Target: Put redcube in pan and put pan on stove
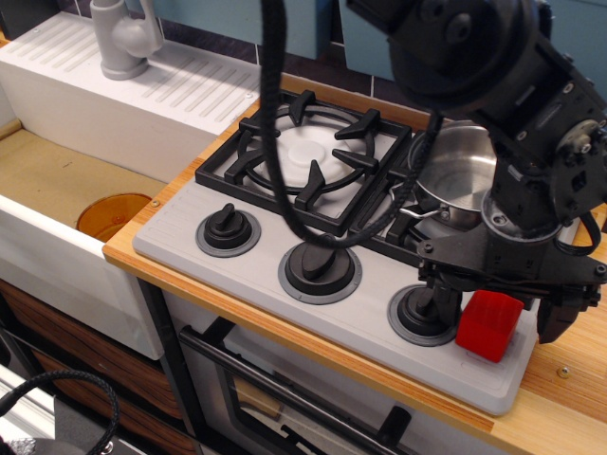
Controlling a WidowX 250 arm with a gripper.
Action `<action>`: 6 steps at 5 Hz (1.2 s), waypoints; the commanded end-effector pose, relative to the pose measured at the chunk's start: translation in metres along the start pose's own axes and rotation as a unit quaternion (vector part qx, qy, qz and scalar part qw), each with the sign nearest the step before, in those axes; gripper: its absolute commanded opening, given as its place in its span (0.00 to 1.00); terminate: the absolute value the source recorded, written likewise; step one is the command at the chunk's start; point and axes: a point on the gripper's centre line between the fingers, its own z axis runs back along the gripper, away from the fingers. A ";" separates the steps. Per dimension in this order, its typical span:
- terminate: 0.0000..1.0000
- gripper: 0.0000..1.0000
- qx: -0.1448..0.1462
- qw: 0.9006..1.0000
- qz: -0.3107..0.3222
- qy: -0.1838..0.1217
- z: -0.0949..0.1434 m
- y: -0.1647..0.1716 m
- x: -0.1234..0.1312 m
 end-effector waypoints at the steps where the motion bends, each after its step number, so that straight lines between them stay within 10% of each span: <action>1: 0.00 0.00 0.004 1.000 0.005 0.003 0.012 -0.004 -0.001; 4: 0.00 0.00 0.036 0.999 0.006 0.019 0.051 -0.004 0.009; 6: 0.00 0.00 0.055 0.997 -0.023 0.045 0.091 -0.007 0.060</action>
